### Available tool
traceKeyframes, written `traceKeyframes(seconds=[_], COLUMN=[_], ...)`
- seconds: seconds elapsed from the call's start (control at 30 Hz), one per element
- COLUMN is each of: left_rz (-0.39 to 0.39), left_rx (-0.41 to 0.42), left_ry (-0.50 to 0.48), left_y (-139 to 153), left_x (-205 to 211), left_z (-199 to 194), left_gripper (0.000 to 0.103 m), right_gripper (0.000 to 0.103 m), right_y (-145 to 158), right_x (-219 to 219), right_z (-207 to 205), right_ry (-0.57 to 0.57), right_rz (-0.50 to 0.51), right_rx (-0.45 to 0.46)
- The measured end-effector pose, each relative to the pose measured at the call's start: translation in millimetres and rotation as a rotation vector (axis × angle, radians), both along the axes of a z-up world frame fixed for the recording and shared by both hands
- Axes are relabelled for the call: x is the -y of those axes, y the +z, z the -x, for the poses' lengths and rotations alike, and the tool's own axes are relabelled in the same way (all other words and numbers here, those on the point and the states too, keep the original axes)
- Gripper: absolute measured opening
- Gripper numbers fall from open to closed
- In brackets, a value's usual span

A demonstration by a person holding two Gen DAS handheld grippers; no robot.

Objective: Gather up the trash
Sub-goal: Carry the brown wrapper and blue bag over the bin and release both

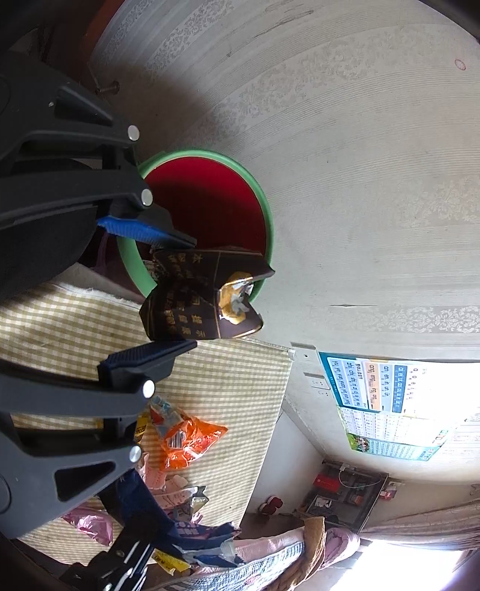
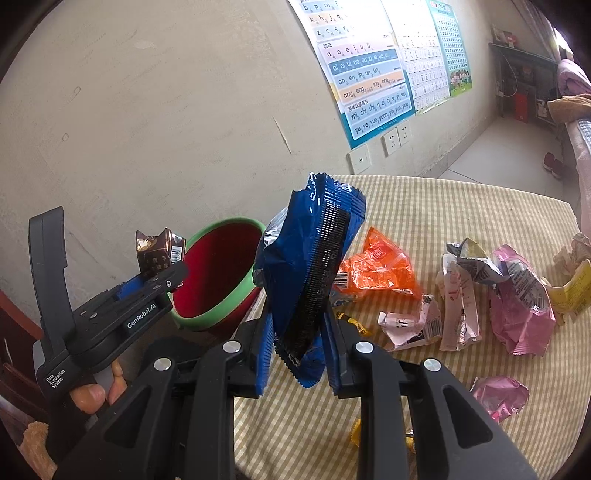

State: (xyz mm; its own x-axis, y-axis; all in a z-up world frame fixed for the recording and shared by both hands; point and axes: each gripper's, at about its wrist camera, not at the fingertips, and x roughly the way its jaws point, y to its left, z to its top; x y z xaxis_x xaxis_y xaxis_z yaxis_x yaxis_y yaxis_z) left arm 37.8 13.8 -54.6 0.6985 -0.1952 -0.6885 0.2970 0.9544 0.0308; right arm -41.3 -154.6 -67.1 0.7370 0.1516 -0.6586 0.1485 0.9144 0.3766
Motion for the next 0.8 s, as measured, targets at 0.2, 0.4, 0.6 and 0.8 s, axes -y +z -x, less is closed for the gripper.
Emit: traceKeyframes(seconds=[0.2,0.4,0.6,0.8], left_rz=[0.001,0.003,0.0,-0.007], left_rx=[-0.007,-0.01,-0.011,-0.006], left_ry=[0.016,0.024,0.038,0.049], left_y=[-2,-3,-4,-4], left_x=[-5,-8,-12,-14], left_z=[-3,-6,-9,-12], left_gripper=[0.046,0.047,0.047,0.047], right_gripper=[0.024,0.024,0.024,0.024], right_y=[-1,-4,-4,-5], right_x=[-7,-8,-11,-15], right_z=[-5,-11,-12,-15], right_ry=[0.014,0.021,0.032,0.046], right_rz=[0.012,0.021,0.03,0.039], right_rx=[-0.009,-0.014,-0.019,-0.021])
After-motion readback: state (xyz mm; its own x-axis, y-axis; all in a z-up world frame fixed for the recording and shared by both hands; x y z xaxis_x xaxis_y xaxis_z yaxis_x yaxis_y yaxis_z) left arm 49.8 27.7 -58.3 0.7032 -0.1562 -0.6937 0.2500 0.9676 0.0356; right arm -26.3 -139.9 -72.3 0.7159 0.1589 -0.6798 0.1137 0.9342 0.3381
